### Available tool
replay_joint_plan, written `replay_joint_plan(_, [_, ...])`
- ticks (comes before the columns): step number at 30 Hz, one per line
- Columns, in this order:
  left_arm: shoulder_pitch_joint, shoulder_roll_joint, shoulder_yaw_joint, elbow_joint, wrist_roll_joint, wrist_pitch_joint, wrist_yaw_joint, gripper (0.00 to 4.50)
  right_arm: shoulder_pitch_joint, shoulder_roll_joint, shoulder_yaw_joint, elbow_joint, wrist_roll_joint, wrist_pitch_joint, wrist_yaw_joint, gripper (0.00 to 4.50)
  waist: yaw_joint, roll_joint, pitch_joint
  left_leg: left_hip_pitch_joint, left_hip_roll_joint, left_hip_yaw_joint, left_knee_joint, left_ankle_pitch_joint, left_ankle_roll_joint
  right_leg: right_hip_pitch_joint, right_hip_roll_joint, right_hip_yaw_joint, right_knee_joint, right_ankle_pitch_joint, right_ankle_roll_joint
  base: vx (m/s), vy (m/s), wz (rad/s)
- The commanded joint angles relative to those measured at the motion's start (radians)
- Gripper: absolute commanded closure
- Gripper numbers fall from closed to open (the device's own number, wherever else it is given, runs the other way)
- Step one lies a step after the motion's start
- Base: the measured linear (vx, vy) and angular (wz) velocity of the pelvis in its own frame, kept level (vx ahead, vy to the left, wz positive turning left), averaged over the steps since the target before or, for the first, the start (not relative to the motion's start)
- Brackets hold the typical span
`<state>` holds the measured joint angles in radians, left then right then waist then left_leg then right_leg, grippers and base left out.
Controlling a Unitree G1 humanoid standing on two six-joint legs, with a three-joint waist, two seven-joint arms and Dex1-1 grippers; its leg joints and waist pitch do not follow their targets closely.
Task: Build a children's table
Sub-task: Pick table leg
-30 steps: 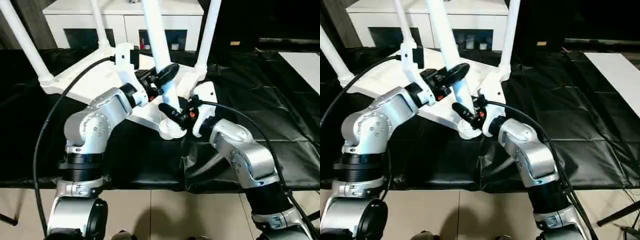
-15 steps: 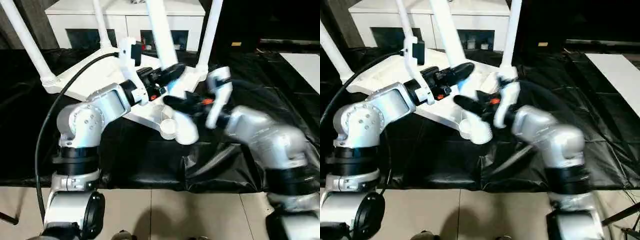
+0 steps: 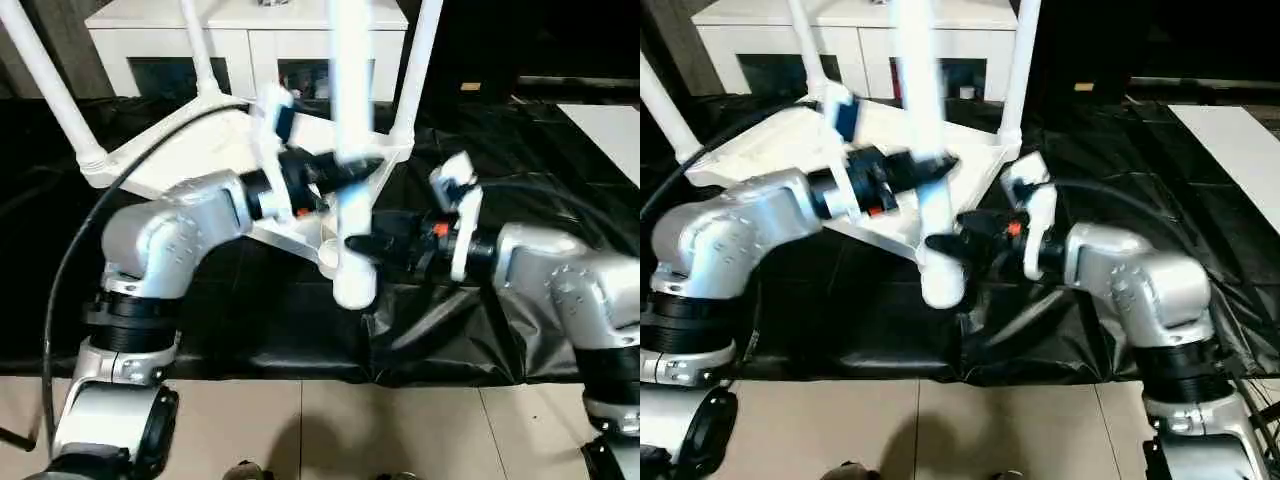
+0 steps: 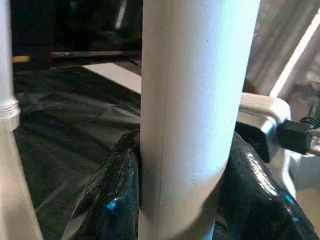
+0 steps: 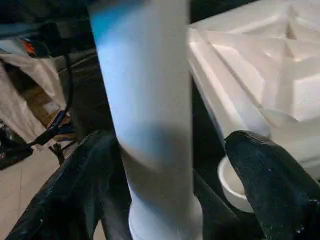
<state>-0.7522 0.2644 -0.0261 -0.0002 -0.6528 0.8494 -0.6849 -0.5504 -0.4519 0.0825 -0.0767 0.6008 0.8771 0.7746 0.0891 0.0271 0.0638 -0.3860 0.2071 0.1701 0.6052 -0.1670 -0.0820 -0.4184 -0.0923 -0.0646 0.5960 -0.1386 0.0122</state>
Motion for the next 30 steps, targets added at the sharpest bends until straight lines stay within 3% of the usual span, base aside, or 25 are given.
replay_joint_plan(1, [0.0,0.007,-0.013,-0.042,-0.004,-0.015,-0.031,2.66,0.009,0.005,0.007,-0.021,-0.012,-0.034,0.017,0.65,-0.001,-0.014,-0.083,0.014,0.003,0.007,-0.067,-0.198,-0.01,0.056,-0.031,0.027,-0.065,-0.337,-0.157,0.0,0.0,0.0])
replay_joint_plan(10, [0.013,0.022,-0.041,-0.057,-0.001,-0.053,-0.097,2.66,0.046,-0.002,0.054,-0.014,-0.025,-0.074,0.081,0.65,-0.001,-0.017,-0.082,0.013,0.002,0.007,-0.067,-0.205,-0.006,0.056,-0.029,0.026,-0.067,-0.365,-0.144,0.0,0.0,0.0])
replay_joint_plan(16, [0.018,0.037,-0.061,-0.067,0.008,-0.058,-0.137,2.66,0.054,-0.008,0.061,-0.002,-0.031,-0.092,0.105,1.36,-0.001,-0.017,-0.082,0.014,0.003,0.006,-0.067,-0.21,-0.003,0.054,-0.029,0.026,-0.068,-0.374,-0.144,0.0,0.0,0.0])
replay_joint_plan(30, [0.018,0.043,-0.074,-0.062,0.021,-0.082,-0.158,2.66,0.064,-0.012,0.083,-0.004,-0.037,-0.096,0.137,2.41,-0.002,-0.017,-0.083,0.014,0.004,0.007,-0.066,-0.195,0.001,0.056,-0.029,0.027,-0.062,-0.332,-0.165,0.0,0.0,0.0])
